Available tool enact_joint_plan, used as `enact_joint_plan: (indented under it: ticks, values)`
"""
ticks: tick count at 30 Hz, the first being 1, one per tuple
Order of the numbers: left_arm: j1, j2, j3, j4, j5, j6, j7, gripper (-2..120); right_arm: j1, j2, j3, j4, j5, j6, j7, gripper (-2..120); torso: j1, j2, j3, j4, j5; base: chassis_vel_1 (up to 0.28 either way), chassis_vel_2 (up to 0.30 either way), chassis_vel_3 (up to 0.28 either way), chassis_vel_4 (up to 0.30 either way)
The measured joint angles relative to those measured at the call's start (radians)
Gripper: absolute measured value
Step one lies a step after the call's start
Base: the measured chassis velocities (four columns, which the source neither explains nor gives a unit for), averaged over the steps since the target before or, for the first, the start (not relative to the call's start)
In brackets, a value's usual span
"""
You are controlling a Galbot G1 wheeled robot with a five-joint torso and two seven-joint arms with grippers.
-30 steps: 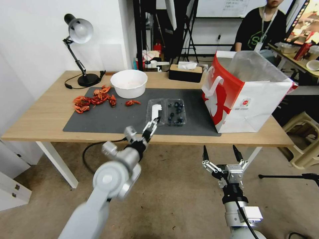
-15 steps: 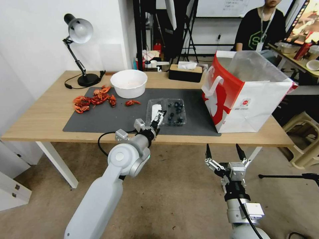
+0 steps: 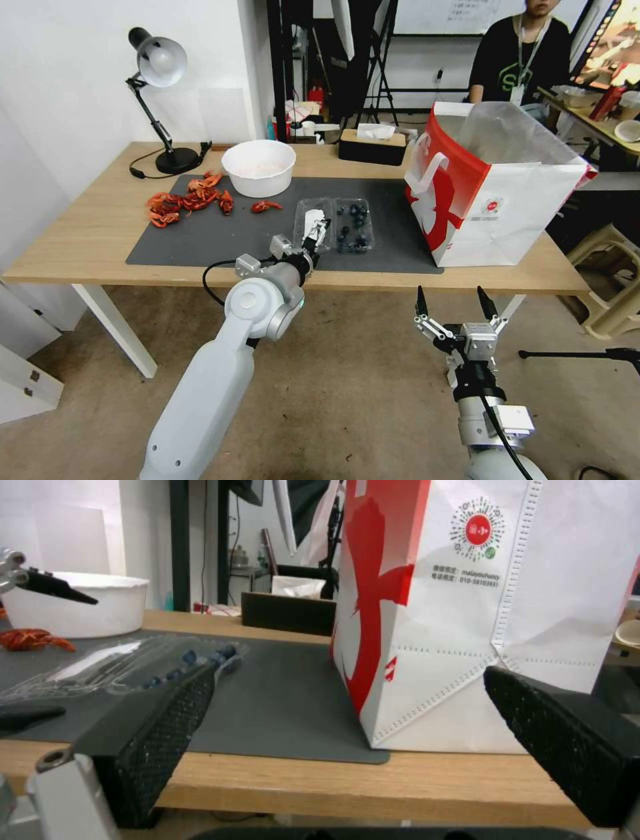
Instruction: Close the takeout container lid, then place the container into the takeout bag.
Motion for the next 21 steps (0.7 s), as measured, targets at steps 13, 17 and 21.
enact_joint_plan:
  ticks: [13, 17, 21]
  values:
    - [-0.002, 0.028, 0.057, 0.029, 0.212, -0.053, 0.139, 100, 0.0, 0.003, 0.005, -0.001, 0.002, 0.001, 0.0, 100, 0.0, 0.0, 0.0, 0.0, 0.0, 0.0, 0.0, 0.0, 0.0]
    - [0.011, 0.04, 0.083, 0.03, 0.308, -0.076, 0.199, 100, 0.0, 0.003, 0.004, -0.004, 0.001, 0.003, -0.001, 100, 0.0, 0.0, 0.0, 0.0, 0.0, 0.0, 0.0, 0.0, 0.0]
    - [0.025, 0.059, 0.13, 0.046, 0.481, -0.135, 0.302, 100, -0.001, 0.005, 0.004, -0.008, -0.001, 0.007, -0.003, 100, 0.0, 0.0, 0.0, 0.0, 0.0, 0.0, 0.0, 0.0, 0.0]
